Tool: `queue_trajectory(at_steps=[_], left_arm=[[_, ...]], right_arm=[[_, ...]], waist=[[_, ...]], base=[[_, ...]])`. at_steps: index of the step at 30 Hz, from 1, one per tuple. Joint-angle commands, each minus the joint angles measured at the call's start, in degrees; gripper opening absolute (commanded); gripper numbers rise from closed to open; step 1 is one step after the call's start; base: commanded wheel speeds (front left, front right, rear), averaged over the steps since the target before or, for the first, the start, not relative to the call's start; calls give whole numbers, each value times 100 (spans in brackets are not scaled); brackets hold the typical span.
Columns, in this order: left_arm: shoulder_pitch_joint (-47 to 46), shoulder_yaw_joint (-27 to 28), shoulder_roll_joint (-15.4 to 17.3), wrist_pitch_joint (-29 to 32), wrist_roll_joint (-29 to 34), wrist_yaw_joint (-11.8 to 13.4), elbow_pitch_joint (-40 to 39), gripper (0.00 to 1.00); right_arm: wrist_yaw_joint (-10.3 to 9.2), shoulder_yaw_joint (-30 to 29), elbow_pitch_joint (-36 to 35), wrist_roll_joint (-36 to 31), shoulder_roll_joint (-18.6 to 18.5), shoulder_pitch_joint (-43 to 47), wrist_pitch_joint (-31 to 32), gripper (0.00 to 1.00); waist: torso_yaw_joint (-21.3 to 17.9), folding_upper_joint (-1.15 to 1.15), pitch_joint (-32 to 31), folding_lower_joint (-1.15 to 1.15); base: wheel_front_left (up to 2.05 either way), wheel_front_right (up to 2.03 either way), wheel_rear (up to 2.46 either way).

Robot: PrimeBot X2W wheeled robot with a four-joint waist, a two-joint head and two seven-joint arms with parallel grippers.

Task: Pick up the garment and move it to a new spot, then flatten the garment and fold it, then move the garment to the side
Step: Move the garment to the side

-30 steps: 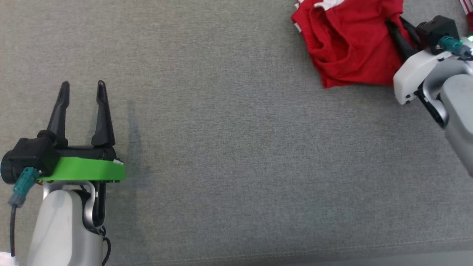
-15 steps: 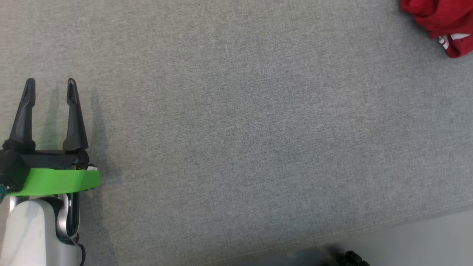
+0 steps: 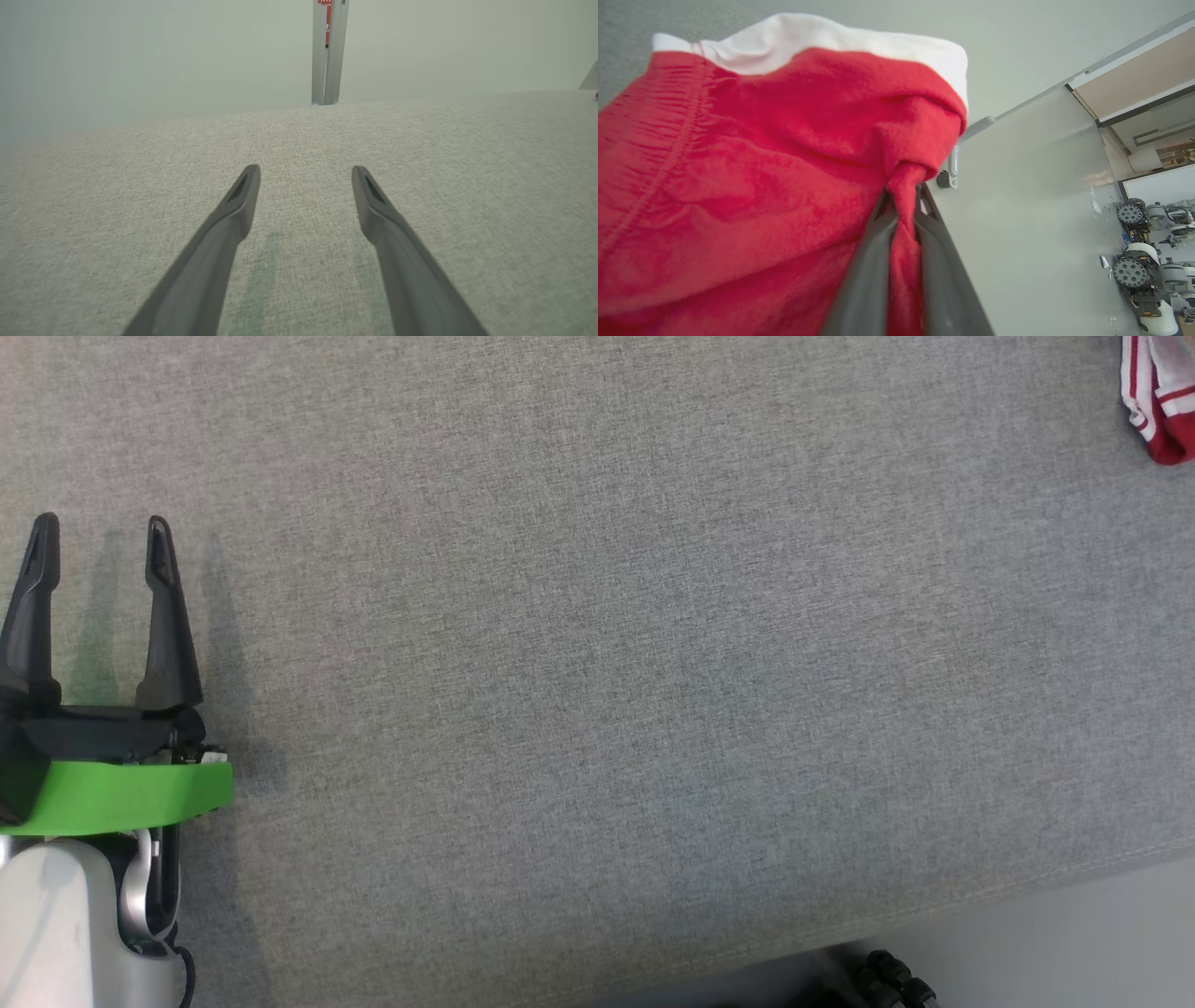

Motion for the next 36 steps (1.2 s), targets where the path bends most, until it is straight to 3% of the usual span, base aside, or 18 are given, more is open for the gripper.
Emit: queue_trajectory(at_steps=[1,2,8,19,27,36], left_arm=[[2,8,53,-4,4,37,-21,100],[0,10,59,-8,1,37,-22,100],[39,22,57,-41,-28,76,122,100],[349,62,-159,-137,-146,114,765,100],[676,144,-279,-155,-183,159,1034,100],[963,244,-462,-158,-170,157,1169,100]], right_arm=[[-14,-66,116,-111,11,-137,-105,46],[-15,-85,217,-188,48,-165,-190,100],[-15,-234,613,-577,328,-366,-661,100],[-15,-386,547,-571,1283,-52,-1531,100],[-14,-736,-14,-711,2138,960,-1733,100],[-14,-1451,-1151,-1080,2948,2560,-1730,100]], waist=[[6,-1,29,-1],[4,-1,40,-1],[-45,-1,-115,-1],[63,-1,-1184,-1],[227,-1,-1912,-1],[296,-1,-2498,-1]], base=[[0,0,0],[0,0,0],[0,0,0],[0,0,0],[0,0,0],[0,0,0]])
